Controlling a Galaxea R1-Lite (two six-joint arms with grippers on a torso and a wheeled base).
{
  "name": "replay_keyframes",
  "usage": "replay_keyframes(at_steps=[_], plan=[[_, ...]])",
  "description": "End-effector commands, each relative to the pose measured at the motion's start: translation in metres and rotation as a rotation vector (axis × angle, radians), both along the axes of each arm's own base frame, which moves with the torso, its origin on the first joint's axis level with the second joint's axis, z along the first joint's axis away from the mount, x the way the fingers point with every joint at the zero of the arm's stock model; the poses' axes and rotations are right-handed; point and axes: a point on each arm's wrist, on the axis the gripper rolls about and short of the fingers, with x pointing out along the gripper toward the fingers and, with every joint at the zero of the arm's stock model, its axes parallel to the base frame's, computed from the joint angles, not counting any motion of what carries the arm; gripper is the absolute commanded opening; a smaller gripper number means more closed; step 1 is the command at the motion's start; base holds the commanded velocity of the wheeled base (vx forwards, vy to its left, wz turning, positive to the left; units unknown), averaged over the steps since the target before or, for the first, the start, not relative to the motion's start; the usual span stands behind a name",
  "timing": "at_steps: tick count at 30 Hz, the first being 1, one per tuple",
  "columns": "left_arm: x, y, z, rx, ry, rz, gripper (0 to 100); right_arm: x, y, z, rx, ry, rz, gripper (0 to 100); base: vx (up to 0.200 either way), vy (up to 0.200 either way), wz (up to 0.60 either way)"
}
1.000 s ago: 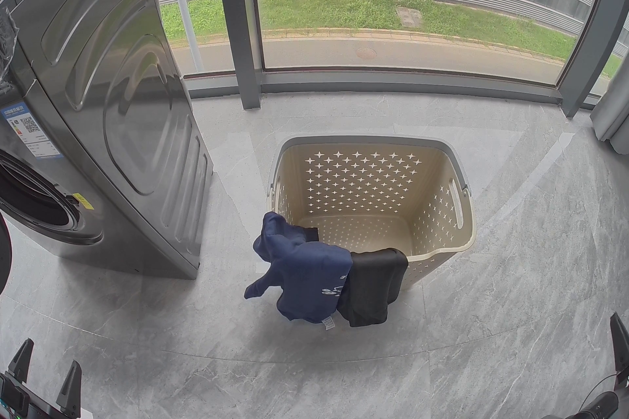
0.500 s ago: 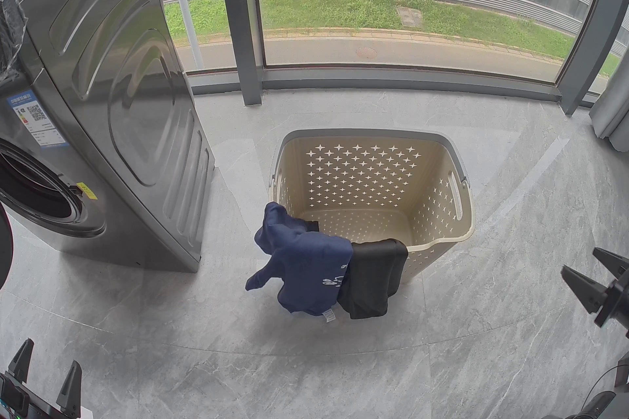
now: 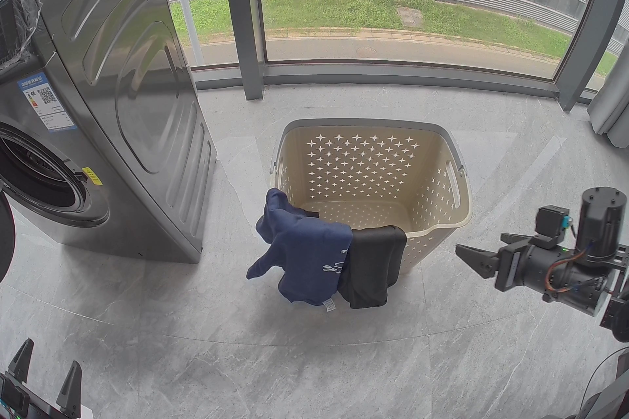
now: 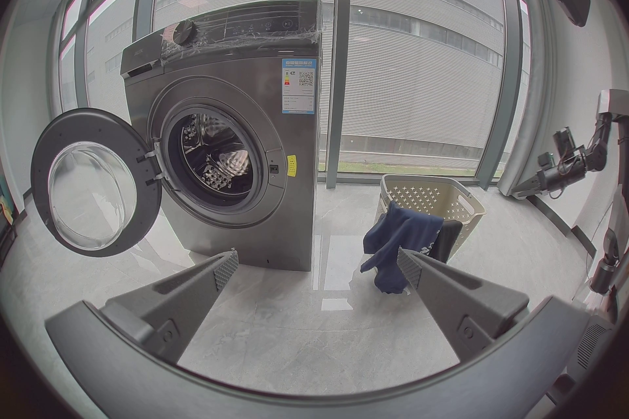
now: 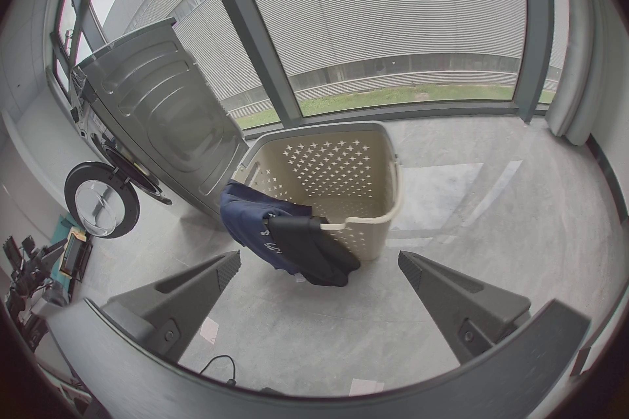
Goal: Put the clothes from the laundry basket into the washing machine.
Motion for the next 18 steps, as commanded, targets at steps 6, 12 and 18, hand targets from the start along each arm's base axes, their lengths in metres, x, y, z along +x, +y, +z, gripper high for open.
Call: replay_keyframes(at_steps=[6, 12, 18], plan=[[0.0, 0.0, -0.005, -0.003, 0.0, 0.0, 100, 0.028, 0.034, -0.03, -0.047, 0.105, 0.045, 100, 0.0, 0.0, 0.0], [0.0, 0.0, -0.005, -0.003, 0.0, 0.0, 100, 0.041, 0.042, -0.038, -0.036, 0.119, 0.04, 100, 0.0, 0.0, 0.0], [0.0, 0.0, -0.005, -0.003, 0.0, 0.0, 100, 0.048, 0.048, -0.051, -0.047, 0.148, 0.04, 100, 0.0, 0.0, 0.0]])
